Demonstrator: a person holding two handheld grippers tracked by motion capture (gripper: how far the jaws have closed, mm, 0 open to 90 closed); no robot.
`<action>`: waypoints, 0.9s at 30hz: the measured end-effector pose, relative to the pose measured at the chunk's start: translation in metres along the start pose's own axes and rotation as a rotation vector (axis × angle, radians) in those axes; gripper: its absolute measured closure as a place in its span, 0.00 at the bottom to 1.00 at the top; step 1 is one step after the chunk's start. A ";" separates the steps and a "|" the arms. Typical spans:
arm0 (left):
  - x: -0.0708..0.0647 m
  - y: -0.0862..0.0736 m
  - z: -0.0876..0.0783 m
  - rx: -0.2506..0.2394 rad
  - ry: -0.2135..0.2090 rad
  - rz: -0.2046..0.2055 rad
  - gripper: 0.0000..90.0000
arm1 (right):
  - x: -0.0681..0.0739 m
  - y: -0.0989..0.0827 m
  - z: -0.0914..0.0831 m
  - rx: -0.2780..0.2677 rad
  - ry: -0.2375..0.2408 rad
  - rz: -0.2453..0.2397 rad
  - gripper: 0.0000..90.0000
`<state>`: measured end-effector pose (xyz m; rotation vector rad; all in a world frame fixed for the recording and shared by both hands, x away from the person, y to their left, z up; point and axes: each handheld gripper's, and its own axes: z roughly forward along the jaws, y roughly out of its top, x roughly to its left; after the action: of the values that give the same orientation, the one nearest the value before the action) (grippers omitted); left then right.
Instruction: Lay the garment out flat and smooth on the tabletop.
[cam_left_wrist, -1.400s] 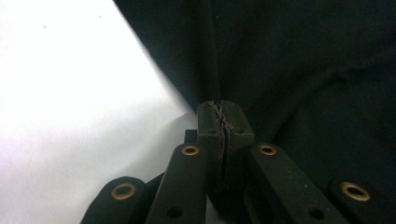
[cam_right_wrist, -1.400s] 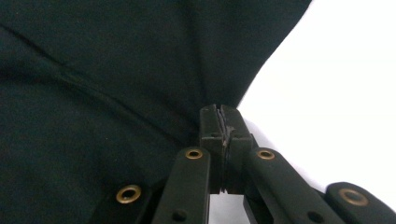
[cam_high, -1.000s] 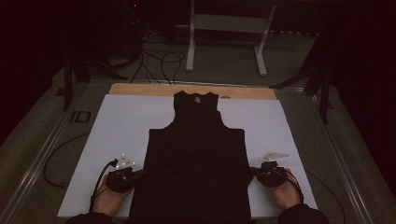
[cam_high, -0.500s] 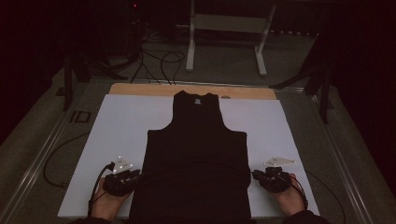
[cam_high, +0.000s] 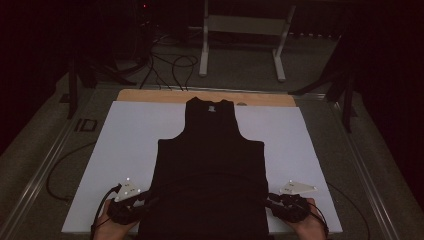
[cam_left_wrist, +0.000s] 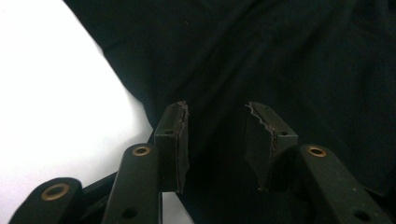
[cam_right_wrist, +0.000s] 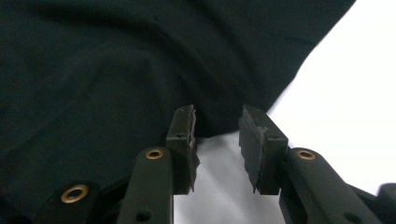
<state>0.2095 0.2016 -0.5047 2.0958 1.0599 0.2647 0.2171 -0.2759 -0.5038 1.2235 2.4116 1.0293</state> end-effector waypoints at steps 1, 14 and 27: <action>0.000 0.000 0.003 0.020 -0.003 0.007 0.66 | 0.001 0.001 -0.002 -0.019 0.012 0.004 0.73; -0.001 0.000 0.013 0.060 0.012 0.042 0.64 | 0.010 -0.004 -0.006 -0.016 0.073 -0.023 0.76; -0.006 0.001 0.019 0.070 0.077 0.073 0.67 | 0.020 -0.002 0.014 0.050 0.006 -0.140 0.71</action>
<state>0.2160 0.1864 -0.5162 2.2048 1.0526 0.3512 0.2111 -0.2540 -0.5135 1.0499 2.5017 0.9385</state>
